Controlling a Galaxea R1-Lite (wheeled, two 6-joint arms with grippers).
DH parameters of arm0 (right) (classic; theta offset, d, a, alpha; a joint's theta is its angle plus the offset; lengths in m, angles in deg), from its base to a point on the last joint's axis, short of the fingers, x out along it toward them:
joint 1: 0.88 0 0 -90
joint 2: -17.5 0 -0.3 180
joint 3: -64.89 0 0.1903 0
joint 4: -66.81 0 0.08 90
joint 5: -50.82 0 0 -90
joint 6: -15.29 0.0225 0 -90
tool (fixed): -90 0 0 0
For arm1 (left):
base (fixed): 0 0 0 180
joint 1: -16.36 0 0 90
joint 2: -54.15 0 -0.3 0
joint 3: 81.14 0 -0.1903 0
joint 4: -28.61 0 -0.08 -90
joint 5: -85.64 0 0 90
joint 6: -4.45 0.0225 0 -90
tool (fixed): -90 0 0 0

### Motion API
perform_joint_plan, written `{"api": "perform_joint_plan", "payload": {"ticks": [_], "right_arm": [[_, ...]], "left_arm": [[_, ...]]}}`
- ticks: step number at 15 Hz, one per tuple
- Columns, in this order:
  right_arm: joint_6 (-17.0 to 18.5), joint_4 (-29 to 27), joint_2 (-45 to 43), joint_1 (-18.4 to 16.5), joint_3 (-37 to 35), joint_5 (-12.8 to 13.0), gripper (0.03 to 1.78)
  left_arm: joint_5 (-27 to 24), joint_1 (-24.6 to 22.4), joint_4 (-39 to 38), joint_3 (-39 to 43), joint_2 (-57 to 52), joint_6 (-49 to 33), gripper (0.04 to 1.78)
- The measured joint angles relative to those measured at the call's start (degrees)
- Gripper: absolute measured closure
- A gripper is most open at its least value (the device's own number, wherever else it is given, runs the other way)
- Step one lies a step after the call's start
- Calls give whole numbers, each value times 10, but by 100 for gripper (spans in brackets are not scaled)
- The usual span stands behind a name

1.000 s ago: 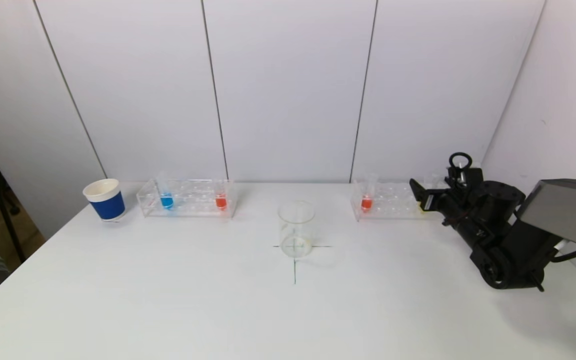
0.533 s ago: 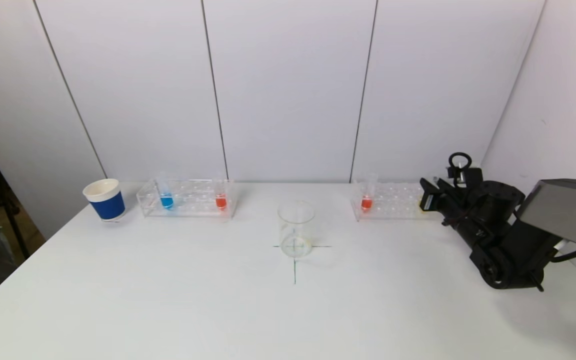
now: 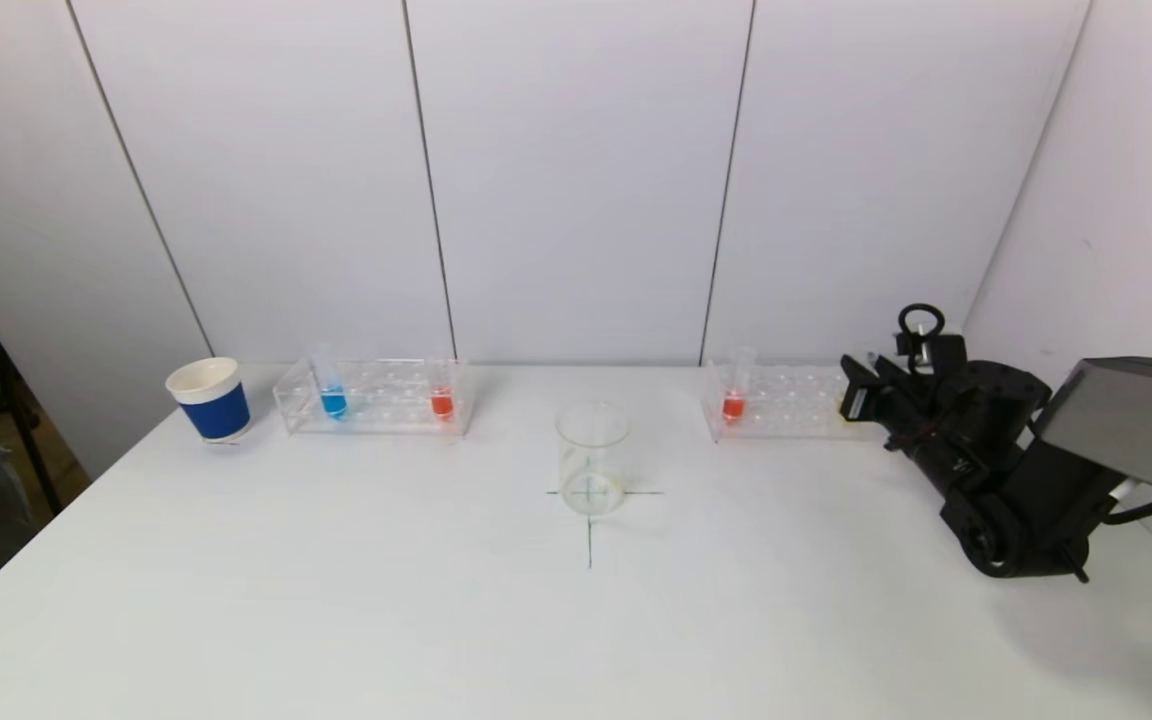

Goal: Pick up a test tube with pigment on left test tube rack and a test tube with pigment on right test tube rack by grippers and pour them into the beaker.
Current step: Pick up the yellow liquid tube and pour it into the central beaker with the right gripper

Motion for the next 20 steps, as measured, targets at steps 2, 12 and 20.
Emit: {"api": "perform_joint_plan", "payload": {"ticks": [2, 12, 20], "right_arm": [[0, 0, -3, 0, -1, 0, 136], [-6, -40, -79, -2, -8, -1, 136], [-17, -190, -212, 3, 29, -9, 136]], "left_arm": [[0, 0, 0, 0, 0, 0, 6], [0, 0, 0, 0, 0, 0, 6], [0, 0, 0, 0, 0, 0, 6]]}}
